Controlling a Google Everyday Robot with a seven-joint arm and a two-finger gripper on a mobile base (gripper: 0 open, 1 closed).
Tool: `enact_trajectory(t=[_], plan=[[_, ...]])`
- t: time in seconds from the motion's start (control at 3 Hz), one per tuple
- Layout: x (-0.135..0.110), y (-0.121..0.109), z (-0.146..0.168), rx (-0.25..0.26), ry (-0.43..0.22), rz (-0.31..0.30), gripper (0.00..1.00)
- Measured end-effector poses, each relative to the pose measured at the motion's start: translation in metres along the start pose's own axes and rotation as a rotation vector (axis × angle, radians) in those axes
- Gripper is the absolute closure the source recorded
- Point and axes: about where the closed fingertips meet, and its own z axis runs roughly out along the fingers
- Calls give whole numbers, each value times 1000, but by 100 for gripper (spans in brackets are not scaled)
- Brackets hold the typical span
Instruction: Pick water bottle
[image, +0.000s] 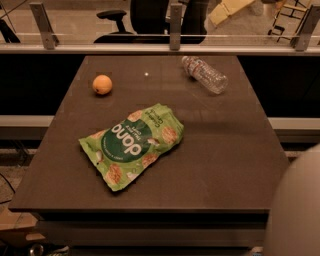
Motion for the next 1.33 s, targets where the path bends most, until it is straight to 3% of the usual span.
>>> enact_trajectory(t=[0.33, 0.67, 1.33], plan=[[-8, -8, 29, 47, 86, 45, 0], [-14, -14, 53, 71, 131, 73, 0], [-9, -18, 96, 20, 180, 114, 0]])
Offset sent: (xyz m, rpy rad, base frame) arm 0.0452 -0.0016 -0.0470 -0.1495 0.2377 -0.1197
